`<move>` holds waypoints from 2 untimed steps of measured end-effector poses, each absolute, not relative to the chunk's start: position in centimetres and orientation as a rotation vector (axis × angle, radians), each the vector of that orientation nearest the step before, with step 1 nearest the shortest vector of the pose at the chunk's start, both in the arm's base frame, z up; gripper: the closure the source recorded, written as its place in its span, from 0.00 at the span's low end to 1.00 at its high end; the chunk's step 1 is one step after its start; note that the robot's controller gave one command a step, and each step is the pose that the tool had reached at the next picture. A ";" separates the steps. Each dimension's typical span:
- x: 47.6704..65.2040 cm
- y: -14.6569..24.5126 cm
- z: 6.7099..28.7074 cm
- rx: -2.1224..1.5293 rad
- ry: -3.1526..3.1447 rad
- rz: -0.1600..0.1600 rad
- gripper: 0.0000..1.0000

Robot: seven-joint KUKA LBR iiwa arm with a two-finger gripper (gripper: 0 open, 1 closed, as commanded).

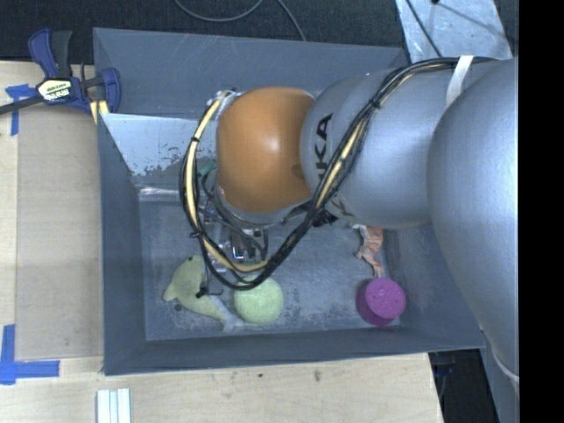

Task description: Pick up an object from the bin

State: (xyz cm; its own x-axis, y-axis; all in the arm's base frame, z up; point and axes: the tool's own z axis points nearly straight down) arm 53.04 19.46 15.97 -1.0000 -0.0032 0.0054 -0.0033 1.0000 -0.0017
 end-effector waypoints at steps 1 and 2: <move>53.2 19.4 16.5 0.000 -3.144 -0.002 0.00; 52.2 17.8 10.0 -0.085 -3.147 -0.004 0.00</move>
Offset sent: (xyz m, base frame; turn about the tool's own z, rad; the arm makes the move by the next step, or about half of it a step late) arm -0.0146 -0.0238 -0.0897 0.0841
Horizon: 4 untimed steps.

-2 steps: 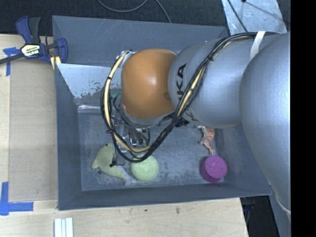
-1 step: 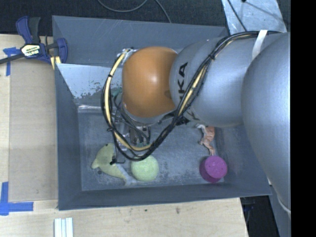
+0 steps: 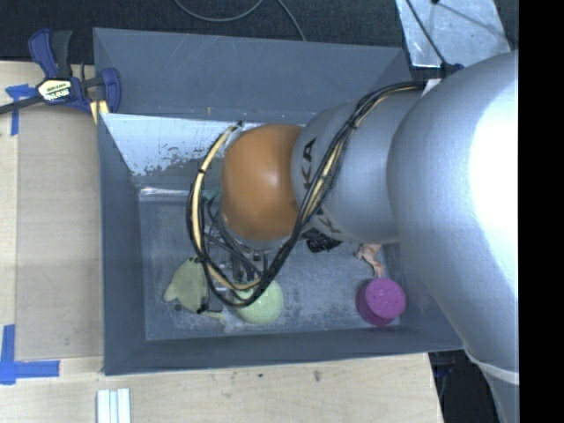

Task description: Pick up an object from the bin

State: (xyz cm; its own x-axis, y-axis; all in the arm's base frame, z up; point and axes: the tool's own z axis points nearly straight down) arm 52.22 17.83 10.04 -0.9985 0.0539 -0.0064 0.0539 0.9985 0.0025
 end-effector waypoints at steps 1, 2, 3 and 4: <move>51.2 17.4 9.2 0.077 3.142 -0.001 0.00; 50.1 17.7 10.3 0.539 3.094 0.001 0.00; 50.6 18.8 7.7 0.372 3.123 -0.002 0.00; 48.6 18.3 7.1 1.146 2.925 0.001 1.00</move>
Offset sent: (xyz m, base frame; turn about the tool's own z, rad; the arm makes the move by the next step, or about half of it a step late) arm -0.0265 0.0015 -0.0004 0.3443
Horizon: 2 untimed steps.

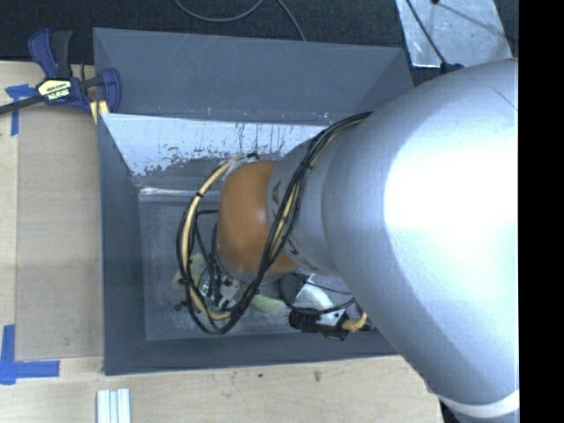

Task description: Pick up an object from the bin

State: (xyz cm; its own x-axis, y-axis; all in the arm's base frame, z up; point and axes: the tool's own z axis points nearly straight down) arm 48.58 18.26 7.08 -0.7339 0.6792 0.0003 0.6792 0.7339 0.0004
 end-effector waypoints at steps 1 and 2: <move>48.6 18.3 7.1 -1.145 -2.925 -0.001 1.00; 48.6 18.2 7.2 -1.146 -2.926 -0.001 1.00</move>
Offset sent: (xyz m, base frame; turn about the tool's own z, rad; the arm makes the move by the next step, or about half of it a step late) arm 0.0000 0.0000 0.0120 0.0000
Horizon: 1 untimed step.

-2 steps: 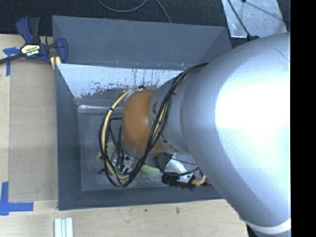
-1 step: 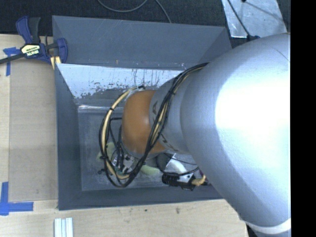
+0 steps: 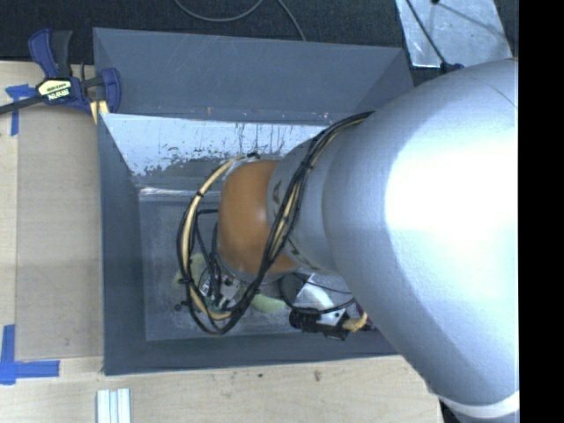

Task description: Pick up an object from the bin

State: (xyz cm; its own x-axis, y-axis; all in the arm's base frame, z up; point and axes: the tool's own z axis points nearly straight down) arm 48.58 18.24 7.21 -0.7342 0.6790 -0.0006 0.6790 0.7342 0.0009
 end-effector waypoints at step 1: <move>48.5 18.2 7.8 1.146 2.926 -0.002 1.00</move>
Offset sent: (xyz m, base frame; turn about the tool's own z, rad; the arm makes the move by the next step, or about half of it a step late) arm 0.0000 0.0000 0.0088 0.0000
